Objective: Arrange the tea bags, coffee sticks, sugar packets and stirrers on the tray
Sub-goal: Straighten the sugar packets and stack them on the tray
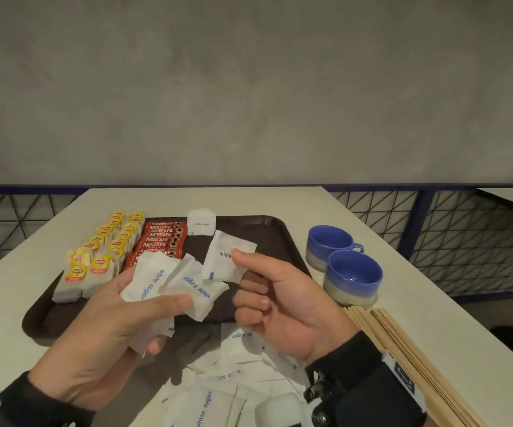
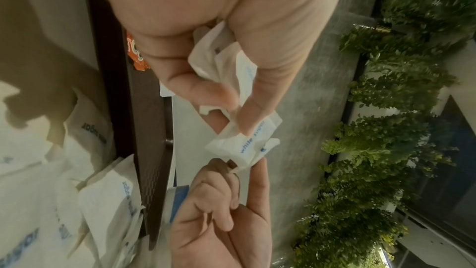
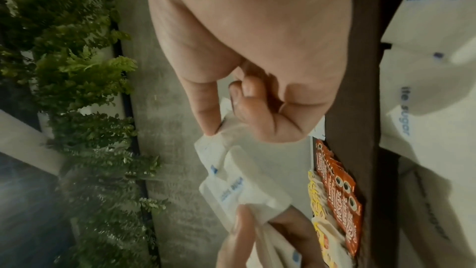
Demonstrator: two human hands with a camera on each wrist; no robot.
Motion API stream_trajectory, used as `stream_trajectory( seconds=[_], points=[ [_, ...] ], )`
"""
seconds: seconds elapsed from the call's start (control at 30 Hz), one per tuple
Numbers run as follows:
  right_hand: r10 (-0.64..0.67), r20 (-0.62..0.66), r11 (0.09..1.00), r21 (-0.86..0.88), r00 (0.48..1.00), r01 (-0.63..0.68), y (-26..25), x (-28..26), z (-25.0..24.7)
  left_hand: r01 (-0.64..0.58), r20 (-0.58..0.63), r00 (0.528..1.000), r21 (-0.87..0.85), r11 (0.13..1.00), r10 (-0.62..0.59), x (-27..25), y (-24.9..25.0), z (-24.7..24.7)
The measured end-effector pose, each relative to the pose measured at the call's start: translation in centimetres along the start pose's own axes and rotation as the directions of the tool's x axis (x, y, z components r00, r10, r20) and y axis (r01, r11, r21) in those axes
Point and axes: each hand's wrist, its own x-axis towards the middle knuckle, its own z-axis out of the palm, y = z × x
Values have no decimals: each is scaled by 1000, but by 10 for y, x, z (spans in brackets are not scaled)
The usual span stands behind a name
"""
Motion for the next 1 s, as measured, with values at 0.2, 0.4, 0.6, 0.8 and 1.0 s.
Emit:
stream_trajectory(
  seconds=[0.2, 0.4, 0.6, 0.8, 1.0],
  points=[
    [114, 6, 974, -199, 993, -110, 8, 1, 4, -25, 16, 1000, 40, 999, 24, -2, 0, -1],
    [96, 49, 963, -257, 994, -80, 16, 3, 9, -78, -77, 993, 94, 993, 85, 0, -4, -3],
    [5, 49, 979, -206, 999, 5, 17, 4, 10, -54, -129, 989, 118, 991, 69, 0, -5, 3],
    [-163, -105, 963, -231, 981, 136, 14, 7, 5, 61, -224, 973, 34, 998, -52, 5, -6, 0],
    [-224, -77, 939, -282, 971, 195, 13, 7, 4, 108, -107, 989, 32, 994, -104, 4, -8, 1]
  ],
)
